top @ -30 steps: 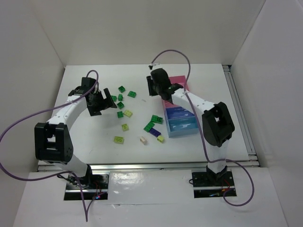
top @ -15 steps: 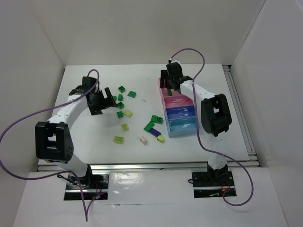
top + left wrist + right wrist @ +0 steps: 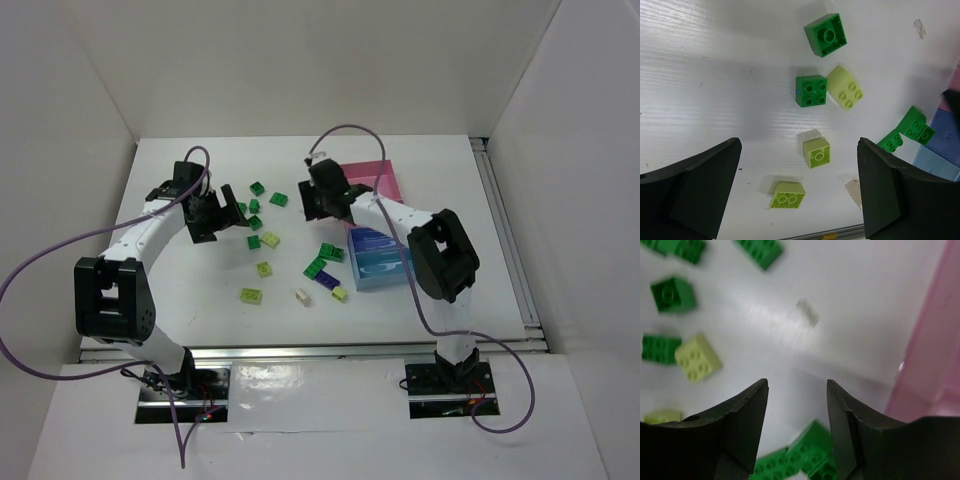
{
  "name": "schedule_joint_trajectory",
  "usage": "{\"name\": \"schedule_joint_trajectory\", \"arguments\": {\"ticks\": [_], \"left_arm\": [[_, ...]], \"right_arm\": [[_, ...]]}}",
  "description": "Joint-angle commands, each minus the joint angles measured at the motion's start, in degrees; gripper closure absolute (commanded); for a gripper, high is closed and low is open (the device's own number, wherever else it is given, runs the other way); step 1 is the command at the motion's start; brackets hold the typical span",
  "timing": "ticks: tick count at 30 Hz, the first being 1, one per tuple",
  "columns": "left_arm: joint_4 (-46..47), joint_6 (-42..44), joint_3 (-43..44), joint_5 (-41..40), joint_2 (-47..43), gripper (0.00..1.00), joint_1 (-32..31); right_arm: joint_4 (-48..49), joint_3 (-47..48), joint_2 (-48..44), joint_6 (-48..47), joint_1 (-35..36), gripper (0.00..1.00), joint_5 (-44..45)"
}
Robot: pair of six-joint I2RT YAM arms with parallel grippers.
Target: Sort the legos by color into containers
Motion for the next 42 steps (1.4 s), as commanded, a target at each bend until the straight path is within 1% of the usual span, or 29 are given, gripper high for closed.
{"name": "schedule_joint_trajectory", "arguments": {"ticks": [1, 3, 6, 8, 13, 16, 22, 23, 26, 27, 28, 30, 34, 36, 38, 42], "left_arm": [[0.14, 1.47, 2.26, -0.03, 0.49, 0.00, -0.18], [0.14, 1.47, 2.26, 0.58, 0.49, 0.00, -0.71], [0.14, 1.47, 2.26, 0.58, 0.49, 0.00, -0.71], [0.14, 1.47, 2.26, 0.58, -0.04, 0.00, -0.71], [0.14, 1.47, 1.21, 0.58, -0.57, 0.00, -1.23], [0.67, 0.95, 1.21, 0.58, -0.57, 0.00, -1.84], [0.67, 0.94, 1.21, 0.58, -0.57, 0.00, -2.46], [0.67, 0.94, 1.21, 0.58, -0.57, 0.00, -2.99], [0.67, 0.94, 1.21, 0.58, -0.57, 0.00, -2.99], [0.67, 0.42, 0.68, 0.58, -0.57, 0.00, -2.99], [0.67, 0.42, 0.68, 0.58, -0.57, 0.00, -2.99], [0.67, 0.42, 0.68, 0.58, -0.57, 0.00, -3.52], [0.67, 0.42, 0.68, 0.58, -1.09, 0.00, -3.52], [1.19, 0.42, 0.16, 0.58, -1.09, 0.00, -3.52], [1.20, 0.42, 0.15, 0.58, -1.09, 0.00, -3.52], [1.20, 0.42, 0.15, 0.58, -0.57, 0.00, -3.52]], "right_arm": [[-2.11, -6.38, -6.63, 0.11, 3.07, 0.42, 0.74], [-2.11, -9.11, -9.61, 1.35, 3.86, 0.36, 1.27], [-5.09, -13.42, -13.83, 2.85, 5.44, 0.32, 2.85], [-5.88, -17.02, -16.30, 3.46, 7.72, 0.29, 4.08], [-9.31, -23.26, -23.41, 4.08, 11.86, 0.28, 6.11], [-10.63, -26.95, -24.66, 4.08, 13.44, 0.25, 6.11], [-11.86, -33.11, -26.51, 5.21, 15.38, 0.25, 6.11], [-11.86, -33.81, -27.29, 5.22, 15.38, 0.27, 6.11], [-11.33, -35.74, -28.00, 5.22, 15.38, 0.29, 6.11], [-11.33, -35.75, -28.00, 5.22, 15.38, 0.33, 6.11], [-11.33, -36.27, -28.00, 5.22, 15.38, 0.33, 6.11], [-10.81, -36.28, -26.52, 5.22, 15.38, 0.36, 5.58], [-10.81, -36.28, -26.51, 5.22, 16.43, 0.41, 5.05], [-10.28, -36.28, -26.51, 5.22, 16.43, 0.48, 5.05], [-10.28, -36.28, -26.51, 4.61, 16.43, 0.54, 3.04], [-11.50, -35.14, -25.98, 4.61, 16.95, 0.70, 2.33]]}}
